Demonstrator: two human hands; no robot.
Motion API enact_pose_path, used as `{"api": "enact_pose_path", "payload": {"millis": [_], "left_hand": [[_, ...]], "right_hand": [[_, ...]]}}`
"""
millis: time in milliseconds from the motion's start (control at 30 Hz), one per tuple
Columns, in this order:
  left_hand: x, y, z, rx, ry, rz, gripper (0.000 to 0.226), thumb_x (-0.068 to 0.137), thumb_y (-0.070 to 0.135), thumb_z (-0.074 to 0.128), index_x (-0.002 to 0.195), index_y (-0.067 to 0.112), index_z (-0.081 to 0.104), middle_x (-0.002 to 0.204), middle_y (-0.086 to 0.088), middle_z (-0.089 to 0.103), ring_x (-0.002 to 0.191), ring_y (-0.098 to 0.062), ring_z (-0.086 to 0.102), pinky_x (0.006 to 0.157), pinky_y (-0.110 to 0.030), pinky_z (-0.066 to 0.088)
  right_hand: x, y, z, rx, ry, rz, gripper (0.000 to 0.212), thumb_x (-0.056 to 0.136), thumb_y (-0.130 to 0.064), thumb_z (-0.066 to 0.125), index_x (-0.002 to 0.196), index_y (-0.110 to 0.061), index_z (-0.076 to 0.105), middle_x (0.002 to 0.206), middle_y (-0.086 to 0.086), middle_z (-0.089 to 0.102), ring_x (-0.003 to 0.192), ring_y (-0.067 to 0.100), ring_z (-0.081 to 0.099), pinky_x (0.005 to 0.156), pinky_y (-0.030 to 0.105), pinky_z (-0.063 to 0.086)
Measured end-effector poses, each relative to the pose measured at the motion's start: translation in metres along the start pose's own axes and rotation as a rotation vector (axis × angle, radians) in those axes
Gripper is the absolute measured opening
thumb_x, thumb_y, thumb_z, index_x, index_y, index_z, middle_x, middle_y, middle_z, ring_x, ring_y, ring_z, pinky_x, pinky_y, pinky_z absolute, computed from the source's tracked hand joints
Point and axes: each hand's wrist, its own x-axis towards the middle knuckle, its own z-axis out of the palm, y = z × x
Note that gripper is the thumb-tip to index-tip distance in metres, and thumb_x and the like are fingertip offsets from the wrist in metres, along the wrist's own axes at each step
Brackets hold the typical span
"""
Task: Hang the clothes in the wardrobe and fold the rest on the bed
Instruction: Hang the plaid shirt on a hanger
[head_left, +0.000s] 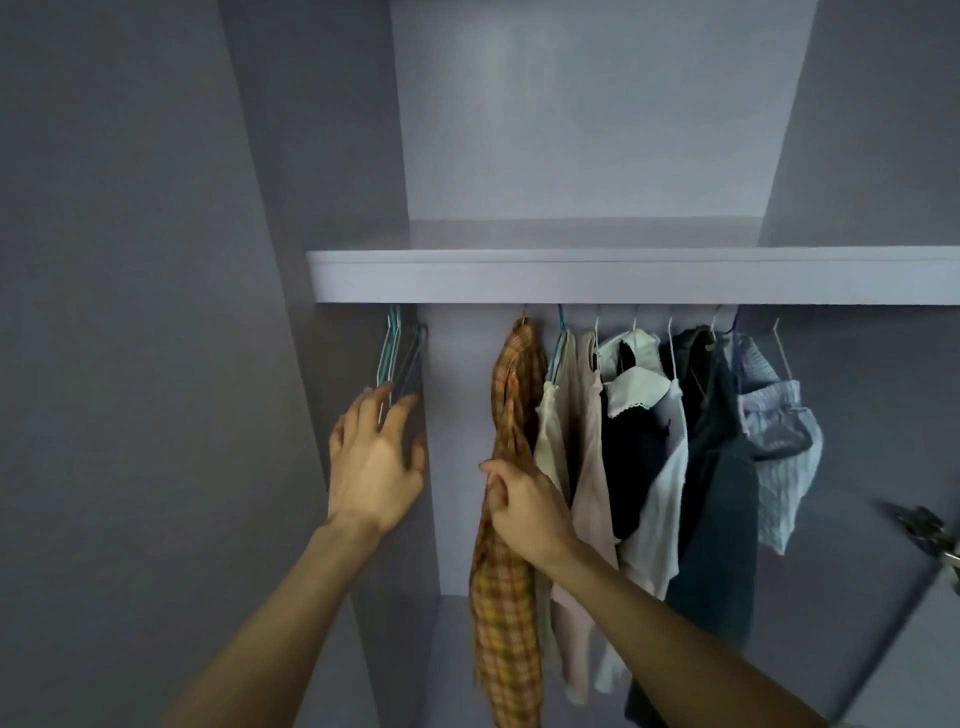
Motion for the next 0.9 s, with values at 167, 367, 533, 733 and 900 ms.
{"api": "enact_pose_path", "payload": {"millis": [167, 367, 533, 733, 900], "left_hand": [[-0.075, 0.003, -0.012, 0.032, -0.090, -0.149, 0.041, 0.087, 0.017, 0.056, 0.127, 0.010, 0.054, 0.130, -0.012, 0.050, 0.118, -0.035, 0.046, 0.098, -0.043, 0.033], [-0.190, 0.008, -0.035, 0.042, -0.066, -0.346, 0.032, 0.090, 0.016, 0.053, 0.122, 0.014, 0.059, 0.124, -0.006, 0.058, 0.112, -0.031, 0.053, 0.094, -0.038, 0.038], [-0.305, 0.015, -0.062, 0.143, -0.002, -0.709, 0.033, 0.092, 0.016, 0.052, 0.124, 0.013, 0.060, 0.122, -0.007, 0.062, 0.111, -0.029, 0.057, 0.093, -0.040, 0.044], [-0.468, 0.069, -0.124, 0.284, 0.170, -1.186, 0.031, 0.093, 0.014, 0.052, 0.122, 0.012, 0.061, 0.123, -0.005, 0.062, 0.109, -0.028, 0.059, 0.094, -0.037, 0.044], [-0.584, 0.126, -0.182, 0.449, 0.345, -1.497, 0.033, 0.092, 0.014, 0.051, 0.124, 0.014, 0.059, 0.125, -0.005, 0.060, 0.115, -0.025, 0.055, 0.096, -0.035, 0.041]], "right_hand": [[-0.050, -0.013, -0.005, 0.158, -0.177, -0.017, 0.032, 0.093, -0.008, 0.044, 0.120, -0.012, 0.061, 0.109, 0.006, 0.068, 0.101, 0.022, 0.062, 0.086, 0.032, 0.047], [-0.110, -0.021, 0.024, 0.308, -0.433, -0.144, 0.028, 0.091, -0.003, 0.047, 0.113, -0.007, 0.065, 0.102, 0.009, 0.070, 0.094, 0.024, 0.064, 0.083, 0.033, 0.048], [-0.169, -0.039, 0.060, 0.378, -0.756, -0.345, 0.025, 0.092, -0.004, 0.049, 0.110, -0.008, 0.066, 0.101, 0.009, 0.071, 0.095, 0.024, 0.066, 0.086, 0.036, 0.049], [-0.281, -0.107, 0.082, 0.382, -1.136, -0.615, 0.025, 0.094, -0.009, 0.047, 0.107, -0.012, 0.067, 0.098, 0.003, 0.071, 0.094, 0.024, 0.065, 0.086, 0.034, 0.049], [-0.392, -0.178, 0.073, 0.441, -1.369, -0.899, 0.024, 0.095, -0.007, 0.046, 0.107, -0.009, 0.068, 0.095, 0.003, 0.071, 0.094, 0.022, 0.065, 0.087, 0.030, 0.047]]}}
